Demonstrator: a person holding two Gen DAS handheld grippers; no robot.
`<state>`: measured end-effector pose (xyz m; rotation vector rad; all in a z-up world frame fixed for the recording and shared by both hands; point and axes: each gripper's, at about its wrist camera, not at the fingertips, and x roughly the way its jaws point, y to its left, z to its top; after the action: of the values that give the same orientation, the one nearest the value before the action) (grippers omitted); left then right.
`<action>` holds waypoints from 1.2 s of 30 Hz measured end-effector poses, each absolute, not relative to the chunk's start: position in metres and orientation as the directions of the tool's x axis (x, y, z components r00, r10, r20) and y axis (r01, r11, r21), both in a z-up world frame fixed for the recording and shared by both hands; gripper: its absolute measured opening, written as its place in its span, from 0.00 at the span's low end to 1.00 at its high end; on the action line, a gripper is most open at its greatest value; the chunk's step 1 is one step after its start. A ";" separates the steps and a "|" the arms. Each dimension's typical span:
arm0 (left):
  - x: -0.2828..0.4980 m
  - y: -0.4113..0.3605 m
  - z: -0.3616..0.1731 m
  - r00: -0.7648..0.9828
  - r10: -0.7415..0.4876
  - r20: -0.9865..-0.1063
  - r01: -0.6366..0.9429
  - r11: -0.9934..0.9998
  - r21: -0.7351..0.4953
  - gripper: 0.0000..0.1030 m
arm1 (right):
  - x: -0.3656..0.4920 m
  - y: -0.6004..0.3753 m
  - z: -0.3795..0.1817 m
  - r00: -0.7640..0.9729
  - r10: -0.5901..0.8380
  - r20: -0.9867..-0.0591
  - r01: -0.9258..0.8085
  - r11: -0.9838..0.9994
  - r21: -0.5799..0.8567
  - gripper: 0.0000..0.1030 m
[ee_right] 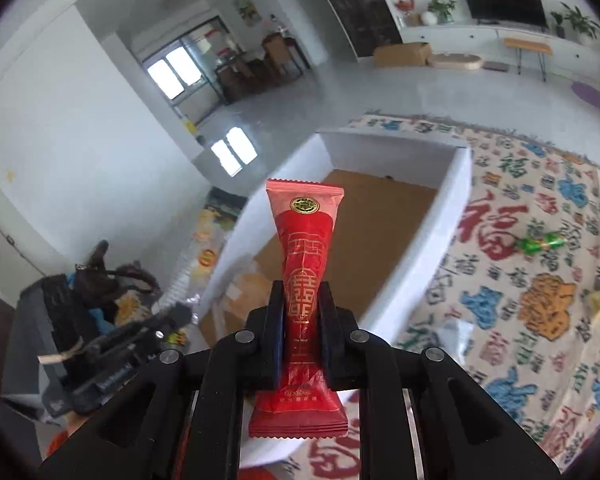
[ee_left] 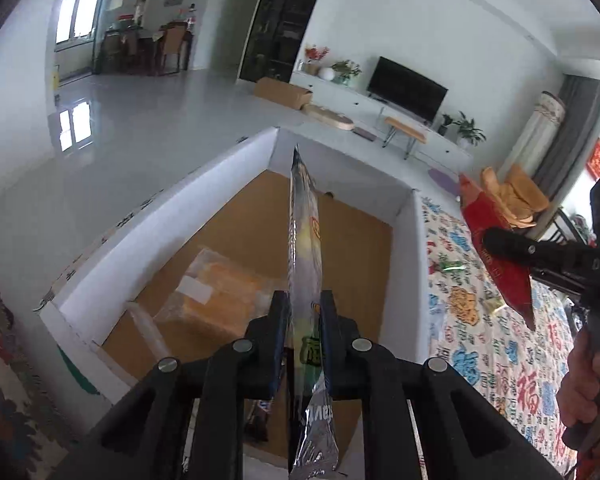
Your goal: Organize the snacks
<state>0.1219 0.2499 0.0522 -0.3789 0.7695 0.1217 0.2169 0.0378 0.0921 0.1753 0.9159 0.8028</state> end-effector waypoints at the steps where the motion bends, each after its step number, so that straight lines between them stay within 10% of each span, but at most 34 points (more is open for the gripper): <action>1: 0.124 0.255 0.043 0.697 -0.029 -0.716 -0.260 0.921 -0.291 0.16 | 0.220 0.051 0.088 0.348 0.687 -0.638 -0.546 0.702 0.458 0.33; 2: 0.125 0.258 0.035 0.684 -0.030 -0.729 -0.273 0.916 -0.293 0.16 | 0.222 0.060 0.084 0.350 0.682 -0.643 -0.544 0.706 0.453 0.60; 5: 0.112 0.264 0.018 0.676 -0.026 -0.736 -0.289 0.910 -0.298 0.26 | 0.220 0.065 0.077 0.382 0.667 -0.640 -0.537 0.724 0.433 0.66; 8: 0.096 0.250 0.015 0.705 -0.015 -0.709 -0.285 0.910 -0.303 0.94 | 0.208 0.048 0.075 0.424 0.642 -0.639 -0.558 0.741 0.374 0.66; 9: 0.091 0.244 0.018 0.728 -0.011 -0.686 -0.278 0.910 -0.309 0.97 | 0.204 0.040 0.073 0.445 0.622 -0.645 -0.562 0.754 0.340 0.67; 18: 0.065 0.120 0.051 0.789 -0.214 -0.576 0.012 0.942 -0.334 0.98 | 0.167 -0.123 -0.018 0.592 0.303 -0.747 -0.411 0.911 0.044 0.67; 24: 0.080 0.003 0.016 0.627 -0.401 -0.669 0.242 0.915 -0.322 0.99 | 0.145 -0.240 -0.075 0.588 0.070 -0.806 -0.180 0.983 -0.046 0.67; 36: 0.107 -0.061 -0.074 0.549 -0.194 -0.813 0.207 0.974 -0.093 0.99 | 0.121 -0.280 -0.085 0.613 0.009 -0.790 -0.080 0.996 -0.051 0.79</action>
<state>0.1074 -0.0608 -0.0736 0.0148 0.9612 -0.2373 0.1208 -0.2795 -0.0849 -0.0839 0.9092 0.0510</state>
